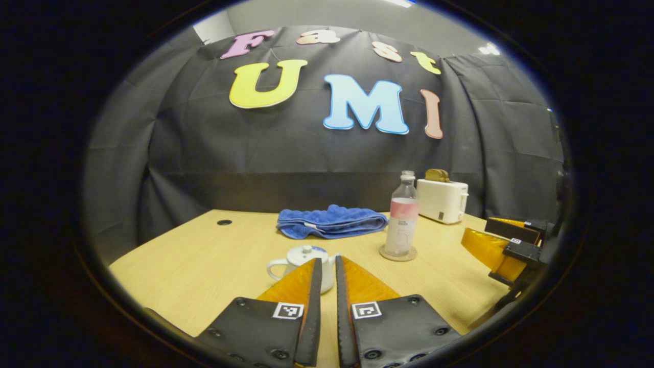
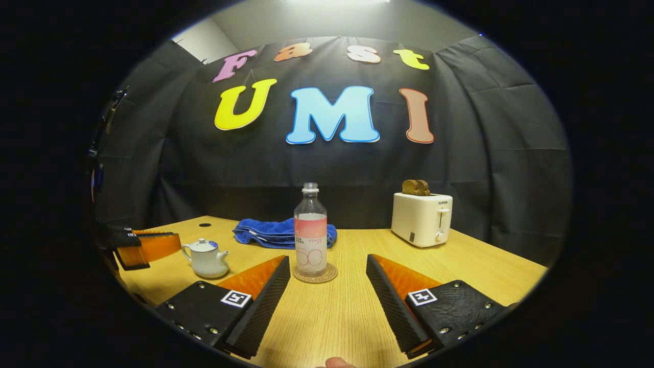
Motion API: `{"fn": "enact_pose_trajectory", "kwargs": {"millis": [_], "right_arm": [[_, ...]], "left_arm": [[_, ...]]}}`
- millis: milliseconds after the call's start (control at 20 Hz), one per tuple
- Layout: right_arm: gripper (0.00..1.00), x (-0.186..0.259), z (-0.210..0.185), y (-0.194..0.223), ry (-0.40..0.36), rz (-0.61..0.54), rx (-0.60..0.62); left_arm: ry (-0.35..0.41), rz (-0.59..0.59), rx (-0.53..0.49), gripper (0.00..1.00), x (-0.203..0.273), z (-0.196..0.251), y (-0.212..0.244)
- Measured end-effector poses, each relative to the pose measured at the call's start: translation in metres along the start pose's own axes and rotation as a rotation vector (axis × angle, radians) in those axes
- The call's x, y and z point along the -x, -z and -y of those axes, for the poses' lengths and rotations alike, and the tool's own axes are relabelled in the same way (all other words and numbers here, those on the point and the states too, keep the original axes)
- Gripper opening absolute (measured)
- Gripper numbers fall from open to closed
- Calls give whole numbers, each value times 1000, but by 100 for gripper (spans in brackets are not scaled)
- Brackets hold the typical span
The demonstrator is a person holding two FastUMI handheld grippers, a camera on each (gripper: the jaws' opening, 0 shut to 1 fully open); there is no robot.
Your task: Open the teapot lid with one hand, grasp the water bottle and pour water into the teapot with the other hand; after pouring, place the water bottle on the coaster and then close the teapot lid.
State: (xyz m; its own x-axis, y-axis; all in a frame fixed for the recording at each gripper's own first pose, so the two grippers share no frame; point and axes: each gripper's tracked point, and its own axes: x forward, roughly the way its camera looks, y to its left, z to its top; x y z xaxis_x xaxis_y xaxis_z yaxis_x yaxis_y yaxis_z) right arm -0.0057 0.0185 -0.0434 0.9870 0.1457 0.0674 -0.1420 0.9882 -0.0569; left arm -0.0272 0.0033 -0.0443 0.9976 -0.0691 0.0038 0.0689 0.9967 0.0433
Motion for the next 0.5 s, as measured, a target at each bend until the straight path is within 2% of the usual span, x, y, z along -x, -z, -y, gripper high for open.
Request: {"fn": "enact_pose_trajectory", "kwargs": {"millis": [150,500], "right_arm": [[96,16,-5,5,4,1,-5],[96,23,-4,13,21,1,-27]], "left_arm": [[4,-31,18,22,13,5,15],[-36,36,2,21,27,1,6]]}}
